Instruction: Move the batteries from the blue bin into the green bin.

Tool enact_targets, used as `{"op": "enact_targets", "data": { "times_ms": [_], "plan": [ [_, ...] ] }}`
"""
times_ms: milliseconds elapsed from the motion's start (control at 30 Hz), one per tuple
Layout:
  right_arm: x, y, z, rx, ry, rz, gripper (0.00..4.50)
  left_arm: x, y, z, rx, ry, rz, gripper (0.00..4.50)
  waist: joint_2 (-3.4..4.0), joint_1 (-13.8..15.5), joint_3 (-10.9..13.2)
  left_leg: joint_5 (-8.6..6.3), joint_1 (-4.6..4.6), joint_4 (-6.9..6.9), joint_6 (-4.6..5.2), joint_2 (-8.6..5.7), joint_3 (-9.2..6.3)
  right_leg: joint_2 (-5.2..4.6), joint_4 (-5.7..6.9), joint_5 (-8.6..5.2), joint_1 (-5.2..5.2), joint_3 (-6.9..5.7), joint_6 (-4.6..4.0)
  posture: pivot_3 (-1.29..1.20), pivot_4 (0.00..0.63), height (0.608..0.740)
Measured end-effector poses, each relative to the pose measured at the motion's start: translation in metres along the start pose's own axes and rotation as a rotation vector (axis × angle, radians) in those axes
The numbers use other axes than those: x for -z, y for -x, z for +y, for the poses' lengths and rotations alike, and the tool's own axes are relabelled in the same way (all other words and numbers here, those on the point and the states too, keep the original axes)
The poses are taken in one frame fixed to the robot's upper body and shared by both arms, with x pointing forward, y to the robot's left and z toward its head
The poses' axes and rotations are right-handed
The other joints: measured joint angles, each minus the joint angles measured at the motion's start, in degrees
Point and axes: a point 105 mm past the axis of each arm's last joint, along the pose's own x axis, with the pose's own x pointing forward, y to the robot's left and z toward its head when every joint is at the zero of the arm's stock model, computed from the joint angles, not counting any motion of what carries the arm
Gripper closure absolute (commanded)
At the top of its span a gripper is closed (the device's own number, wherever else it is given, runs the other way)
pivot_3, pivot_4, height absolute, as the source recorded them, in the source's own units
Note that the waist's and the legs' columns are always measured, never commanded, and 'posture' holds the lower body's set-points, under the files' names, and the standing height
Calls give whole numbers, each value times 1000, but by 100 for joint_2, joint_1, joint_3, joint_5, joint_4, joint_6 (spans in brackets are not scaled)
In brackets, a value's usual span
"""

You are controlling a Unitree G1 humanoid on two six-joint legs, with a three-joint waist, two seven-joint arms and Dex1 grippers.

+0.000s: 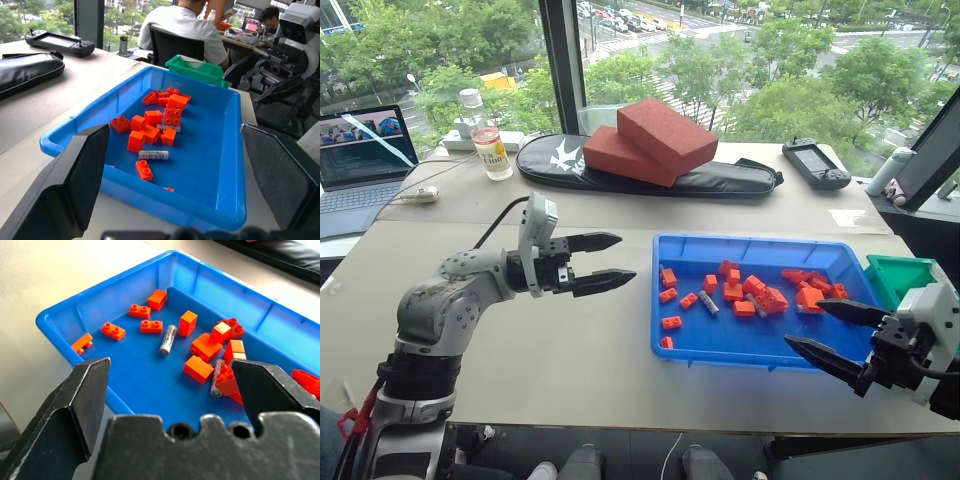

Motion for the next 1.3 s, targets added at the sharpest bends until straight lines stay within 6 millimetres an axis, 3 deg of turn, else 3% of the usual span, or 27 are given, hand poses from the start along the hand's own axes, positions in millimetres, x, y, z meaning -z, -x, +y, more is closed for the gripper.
{"op": "enact_targets", "data": {
  "times_ms": [300, 467, 533, 700, 867, 1300],
  "plan": [
    [7, 1, -10, 59, -23, 77, 13, 5, -1, -3, 35, 8, 23, 0, 0, -6, 0, 0, 0, 0, 0, 0, 1, 0, 0, 0, 0, 0, 0, 0, 150, 740],
    [21, -1, -50, 285, -55, 177, 13, 18, 3, -8, 58, -10, 103, 0, 1, -8, 0, 0, 0, 0, 0, 1, 2, 1, 0, -2, -3, 1, -2, 0, 150, 740],
    [26, -3, -57, 334, -71, 201, 13, 22, 4, -9, 62, -8, 116, 0, 0, -1, 0, 0, -3, 0, 0, 1, 1, 1, 0, -2, -4, 1, -3, 0, 150, 740],
    [30, -32, -71, 467, -197, 178, 13, 22, 5, -11, 80, -27, 138, 0, 0, -24, 1, 0, -4, 0, 0, 2, 0, 2, 1, -2, -7, 2, -3, 0, 150, 740],
    [38, -38, -92, 619, -293, 201, 13, 23, 5, -11, 84, -29, 145, 0, 1, 1, 1, 0, -6, 0, 0, -3, 2, -4, 2, -2, -9, 2, -3, 0, 150, 740],
    [58, -47, -98, 681, -287, 323, 13, 22, 4, -11, 85, -32, 146, 0, 1, -25, 1, 0, -6, 0, 0, -1, 2, -1, 3, -2, -10, 2, -3, 0, 150, 740]
  ]
}}
